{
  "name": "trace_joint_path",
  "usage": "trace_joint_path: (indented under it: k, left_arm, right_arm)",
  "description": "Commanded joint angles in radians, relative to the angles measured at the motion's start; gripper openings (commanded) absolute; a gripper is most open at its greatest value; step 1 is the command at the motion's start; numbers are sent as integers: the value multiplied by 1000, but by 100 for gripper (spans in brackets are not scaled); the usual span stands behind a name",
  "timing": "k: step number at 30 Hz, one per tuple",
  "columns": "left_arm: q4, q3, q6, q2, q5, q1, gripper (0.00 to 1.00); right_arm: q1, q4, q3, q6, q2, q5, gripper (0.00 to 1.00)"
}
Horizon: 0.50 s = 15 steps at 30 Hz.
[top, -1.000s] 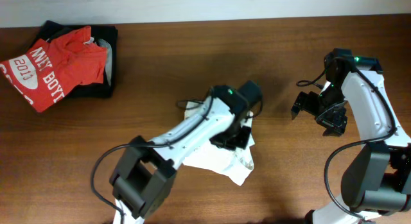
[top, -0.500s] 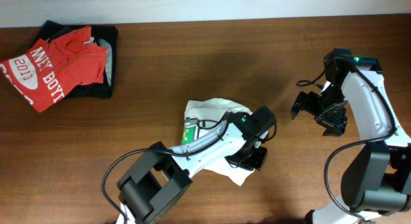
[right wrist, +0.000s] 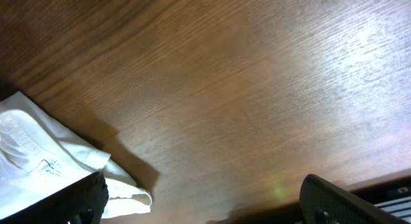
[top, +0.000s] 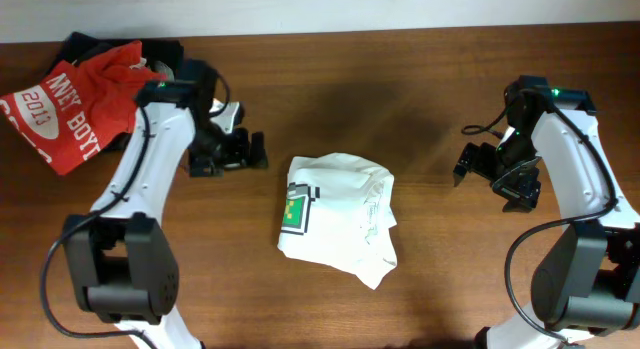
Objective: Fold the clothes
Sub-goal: 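Carry the bundle left and place it on the red shirt stack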
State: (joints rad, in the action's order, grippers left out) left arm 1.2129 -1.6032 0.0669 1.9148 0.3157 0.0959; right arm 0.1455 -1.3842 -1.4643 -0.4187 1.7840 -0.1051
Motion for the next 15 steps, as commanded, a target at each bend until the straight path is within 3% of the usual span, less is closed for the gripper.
trace_joint_path:
  k: [1,3,7,11,14,15]
  left_arm:
    - [-107,186,-155,-11,247,-34,99]
    - [-219,315,-155,-11,283,-31,99]
    - [-448,509,-155,-11,505,-21,99]
    - [-575,612,-124,-11,523,79,98]
    - [-681,623,-61,-11,489,164,90]
    - [-703,623,-18,-11,446,178,77]
  right_arm:
    - [5,-2,-11,0,-5,9,99]
    - [5,-2,-11,0,-5,9,99]
    - [5,-2,-11,0,-5,9,99]
    - [5,-2,-11,0,-5,9,99]
    - [5,-2,-11,0,-5,9,99]
    - [5,-2,-11,0,-5,9,99]
